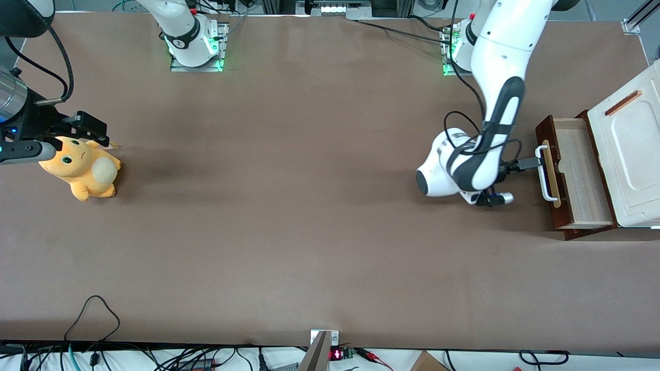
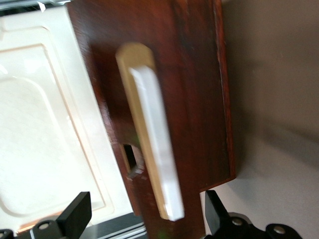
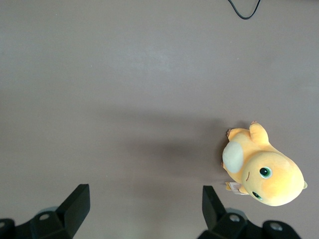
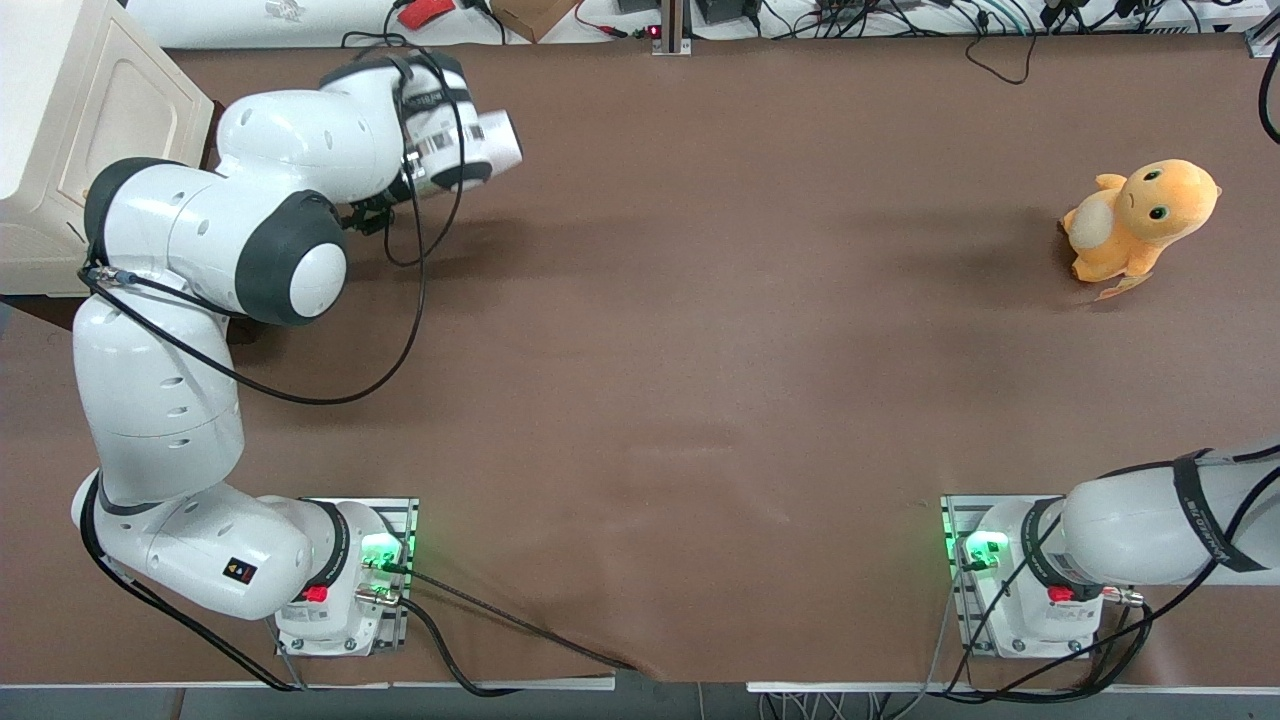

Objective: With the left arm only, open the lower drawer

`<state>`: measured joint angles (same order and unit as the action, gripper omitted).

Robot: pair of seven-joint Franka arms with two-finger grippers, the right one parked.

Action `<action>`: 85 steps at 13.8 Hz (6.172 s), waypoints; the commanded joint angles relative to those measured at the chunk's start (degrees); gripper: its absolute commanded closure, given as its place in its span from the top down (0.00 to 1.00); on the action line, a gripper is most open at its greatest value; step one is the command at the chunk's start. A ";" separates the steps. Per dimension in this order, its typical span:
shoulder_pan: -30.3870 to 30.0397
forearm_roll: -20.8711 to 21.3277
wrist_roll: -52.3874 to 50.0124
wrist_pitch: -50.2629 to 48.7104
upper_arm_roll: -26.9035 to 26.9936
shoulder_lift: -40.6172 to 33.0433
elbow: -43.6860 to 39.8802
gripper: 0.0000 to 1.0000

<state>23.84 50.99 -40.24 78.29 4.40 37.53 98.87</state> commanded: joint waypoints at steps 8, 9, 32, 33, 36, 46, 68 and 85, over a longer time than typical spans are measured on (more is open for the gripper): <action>-7.56 -23.45 18.70 4.41 4.65 -13.69 -9.66 1.00; -8.97 -25.04 20.45 4.42 4.65 -14.67 -10.79 1.00; -30.77 -48.87 38.45 7.95 -8.10 -27.94 -18.35 1.00; -31.39 -49.05 40.66 6.02 -8.18 -28.56 -18.45 1.00; -31.40 -49.84 41.64 5.38 -8.71 -29.17 -19.50 1.00; -31.40 -53.89 42.62 7.67 -8.80 -34.54 -12.74 1.00; -27.98 -52.66 37.34 13.12 -6.97 -38.23 -7.02 1.00; -23.84 -52.57 38.14 11.45 -2.91 -37.88 -7.37 1.00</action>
<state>-0.68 -1.50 -2.18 91.35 0.93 -0.88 93.00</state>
